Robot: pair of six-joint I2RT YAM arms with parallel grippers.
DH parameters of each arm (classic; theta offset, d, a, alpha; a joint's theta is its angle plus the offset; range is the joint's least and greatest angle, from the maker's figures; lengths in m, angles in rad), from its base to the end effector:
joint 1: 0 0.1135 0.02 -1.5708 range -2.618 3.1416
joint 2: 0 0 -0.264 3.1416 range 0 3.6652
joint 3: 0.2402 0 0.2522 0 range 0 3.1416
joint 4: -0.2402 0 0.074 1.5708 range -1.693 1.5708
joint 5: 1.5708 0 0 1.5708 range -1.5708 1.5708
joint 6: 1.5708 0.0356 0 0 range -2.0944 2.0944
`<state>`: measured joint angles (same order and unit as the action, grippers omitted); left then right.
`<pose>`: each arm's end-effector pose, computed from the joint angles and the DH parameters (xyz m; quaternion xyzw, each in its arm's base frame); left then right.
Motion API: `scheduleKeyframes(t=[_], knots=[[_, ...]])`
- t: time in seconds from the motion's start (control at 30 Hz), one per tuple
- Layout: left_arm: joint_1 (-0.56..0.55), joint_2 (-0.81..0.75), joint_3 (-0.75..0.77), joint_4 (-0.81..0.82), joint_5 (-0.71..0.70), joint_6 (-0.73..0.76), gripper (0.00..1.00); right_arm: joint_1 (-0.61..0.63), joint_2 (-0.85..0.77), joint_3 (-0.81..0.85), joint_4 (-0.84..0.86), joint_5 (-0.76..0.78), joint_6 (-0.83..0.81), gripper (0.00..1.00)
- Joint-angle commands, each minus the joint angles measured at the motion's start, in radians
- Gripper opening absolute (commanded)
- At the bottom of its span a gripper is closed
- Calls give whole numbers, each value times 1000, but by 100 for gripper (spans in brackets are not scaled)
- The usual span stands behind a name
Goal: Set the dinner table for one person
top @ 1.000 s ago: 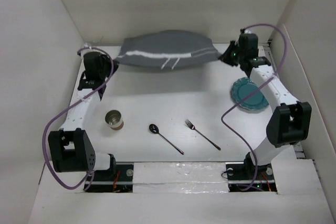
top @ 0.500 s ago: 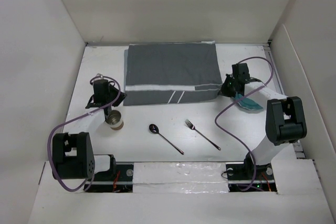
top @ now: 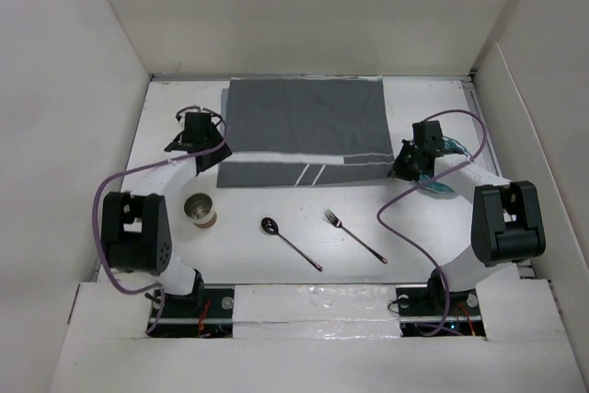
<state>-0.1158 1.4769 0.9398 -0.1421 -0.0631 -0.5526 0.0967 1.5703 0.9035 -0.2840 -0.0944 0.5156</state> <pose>0.3197 -0.0349 0.2338 -0.2087 0.8774 -0.1145 0.4165 0.3113 0.0336 0.1841 0.1837 0.9335 0.1347 0.2770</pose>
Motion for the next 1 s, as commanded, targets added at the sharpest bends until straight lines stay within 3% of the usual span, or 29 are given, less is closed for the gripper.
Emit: scheduleKeyframes(t=[0.0,0.27,0.43,0.5,0.97], knots=[[5,100,59,-114,-63,88,45,-11,-36,28,3,35,-26,0],[5,250,96,-114,-18,129,43,-11,-52,12,11,18,-29,0],[5,253,62,-128,-12,149,20,-11,-67,-17,8,16,-26,0],[5,243,36,-136,-18,149,1,-11,-70,-26,2,18,-25,0],[5,77,-78,-172,39,148,0,-29,-150,-106,-83,53,-29,0]])
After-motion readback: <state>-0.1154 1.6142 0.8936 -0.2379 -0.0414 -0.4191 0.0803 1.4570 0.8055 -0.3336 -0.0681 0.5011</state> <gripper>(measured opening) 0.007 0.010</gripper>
